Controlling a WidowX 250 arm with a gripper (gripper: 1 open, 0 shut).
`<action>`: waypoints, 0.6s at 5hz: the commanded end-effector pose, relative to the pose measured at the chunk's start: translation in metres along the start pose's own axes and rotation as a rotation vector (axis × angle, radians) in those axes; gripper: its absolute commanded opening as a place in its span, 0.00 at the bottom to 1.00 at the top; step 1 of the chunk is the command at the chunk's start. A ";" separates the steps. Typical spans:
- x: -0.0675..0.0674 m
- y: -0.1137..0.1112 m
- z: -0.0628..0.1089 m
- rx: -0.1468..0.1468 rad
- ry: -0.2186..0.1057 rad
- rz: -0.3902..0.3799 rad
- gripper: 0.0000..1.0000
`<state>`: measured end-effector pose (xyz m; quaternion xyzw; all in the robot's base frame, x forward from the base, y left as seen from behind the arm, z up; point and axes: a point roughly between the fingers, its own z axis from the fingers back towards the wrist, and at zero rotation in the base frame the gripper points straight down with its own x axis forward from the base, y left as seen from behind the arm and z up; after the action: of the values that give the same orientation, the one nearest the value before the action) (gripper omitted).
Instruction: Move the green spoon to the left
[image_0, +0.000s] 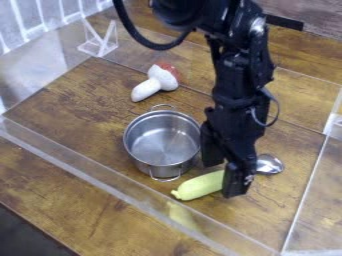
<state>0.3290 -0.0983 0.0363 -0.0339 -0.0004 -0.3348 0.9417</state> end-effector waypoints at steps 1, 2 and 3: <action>0.004 0.017 0.009 0.020 -0.069 0.009 1.00; 0.006 0.017 0.005 0.011 -0.087 0.048 1.00; 0.008 0.016 0.002 -0.004 -0.102 0.080 1.00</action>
<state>0.3405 -0.0955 0.0284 -0.0546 -0.0284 -0.3008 0.9517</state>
